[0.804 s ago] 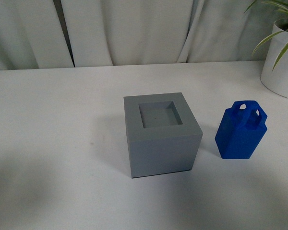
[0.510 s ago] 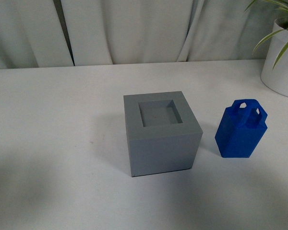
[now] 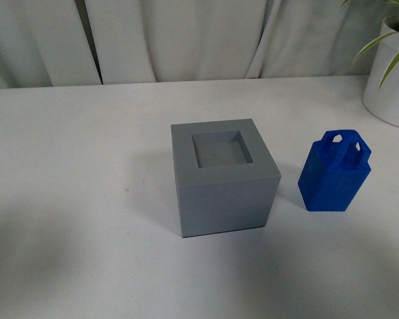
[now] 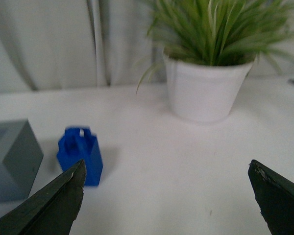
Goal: Insert blue part into gray base
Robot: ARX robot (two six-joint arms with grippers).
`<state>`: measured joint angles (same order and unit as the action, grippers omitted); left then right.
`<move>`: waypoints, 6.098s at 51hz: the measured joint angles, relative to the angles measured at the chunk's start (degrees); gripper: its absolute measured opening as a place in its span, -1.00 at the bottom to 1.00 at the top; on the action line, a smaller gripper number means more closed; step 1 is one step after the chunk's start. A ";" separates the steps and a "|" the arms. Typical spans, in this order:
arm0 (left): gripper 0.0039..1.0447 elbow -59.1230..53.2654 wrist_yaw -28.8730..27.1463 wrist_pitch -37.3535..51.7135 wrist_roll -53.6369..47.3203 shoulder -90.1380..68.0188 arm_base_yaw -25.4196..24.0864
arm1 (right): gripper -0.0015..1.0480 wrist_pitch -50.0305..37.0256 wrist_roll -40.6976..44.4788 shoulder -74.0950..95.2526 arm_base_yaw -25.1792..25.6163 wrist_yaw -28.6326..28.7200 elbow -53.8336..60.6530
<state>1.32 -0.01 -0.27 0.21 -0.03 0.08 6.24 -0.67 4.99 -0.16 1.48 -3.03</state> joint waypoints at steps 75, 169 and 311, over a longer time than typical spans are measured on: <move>0.89 0.00 0.00 0.00 0.00 0.00 -0.02 | 0.86 54.88 73.26 104.94 -12.33 7.54 -85.33; 0.89 0.00 0.00 0.00 0.02 0.00 -0.02 | -0.11 65.40 70.88 106.77 -21.94 17.49 -104.91; 0.89 0.00 0.00 0.00 0.00 0.00 0.00 | -0.01 -37.53 2.56 38.51 -10.47 -12.24 -8.85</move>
<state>1.32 -0.01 -0.27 0.21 -0.03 0.08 -31.29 1.89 43.51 -10.63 -10.76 -11.88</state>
